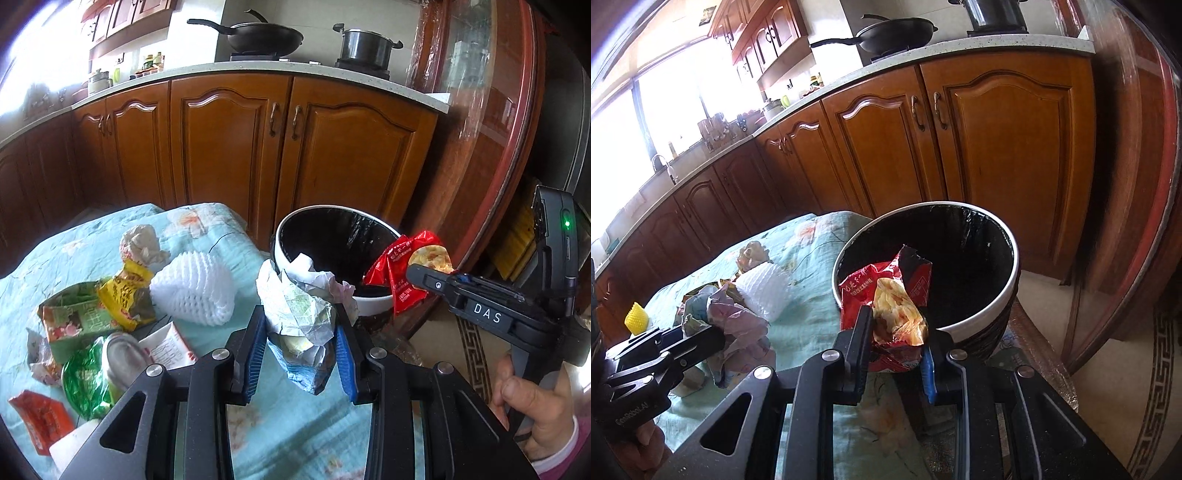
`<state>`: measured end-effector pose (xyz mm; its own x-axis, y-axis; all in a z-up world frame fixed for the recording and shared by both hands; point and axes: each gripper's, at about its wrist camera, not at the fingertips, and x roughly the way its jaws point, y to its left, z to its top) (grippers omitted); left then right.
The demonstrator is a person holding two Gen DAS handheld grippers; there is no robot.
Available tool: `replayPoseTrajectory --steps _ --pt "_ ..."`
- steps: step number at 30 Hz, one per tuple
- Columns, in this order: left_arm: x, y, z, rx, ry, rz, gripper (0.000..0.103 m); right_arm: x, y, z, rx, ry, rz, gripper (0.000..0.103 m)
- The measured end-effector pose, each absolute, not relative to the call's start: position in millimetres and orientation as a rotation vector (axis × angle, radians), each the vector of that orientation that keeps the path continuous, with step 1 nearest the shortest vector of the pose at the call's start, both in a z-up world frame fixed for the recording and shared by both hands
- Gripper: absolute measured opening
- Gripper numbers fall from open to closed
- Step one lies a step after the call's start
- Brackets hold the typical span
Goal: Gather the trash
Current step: 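Carry the wrapper and chip bag over the black-and-white trash bin with both tools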
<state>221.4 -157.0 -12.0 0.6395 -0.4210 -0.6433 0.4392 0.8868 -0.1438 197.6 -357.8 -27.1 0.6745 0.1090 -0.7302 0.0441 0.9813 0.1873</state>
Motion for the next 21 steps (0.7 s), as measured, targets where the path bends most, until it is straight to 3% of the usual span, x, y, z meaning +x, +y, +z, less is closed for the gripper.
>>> replayPoseTrajectory --steps 21 --pt "347 -244 -41 0.083 0.849 -0.525 0.035 268 -404 -43 0.128 0.95 0.032 0.027"
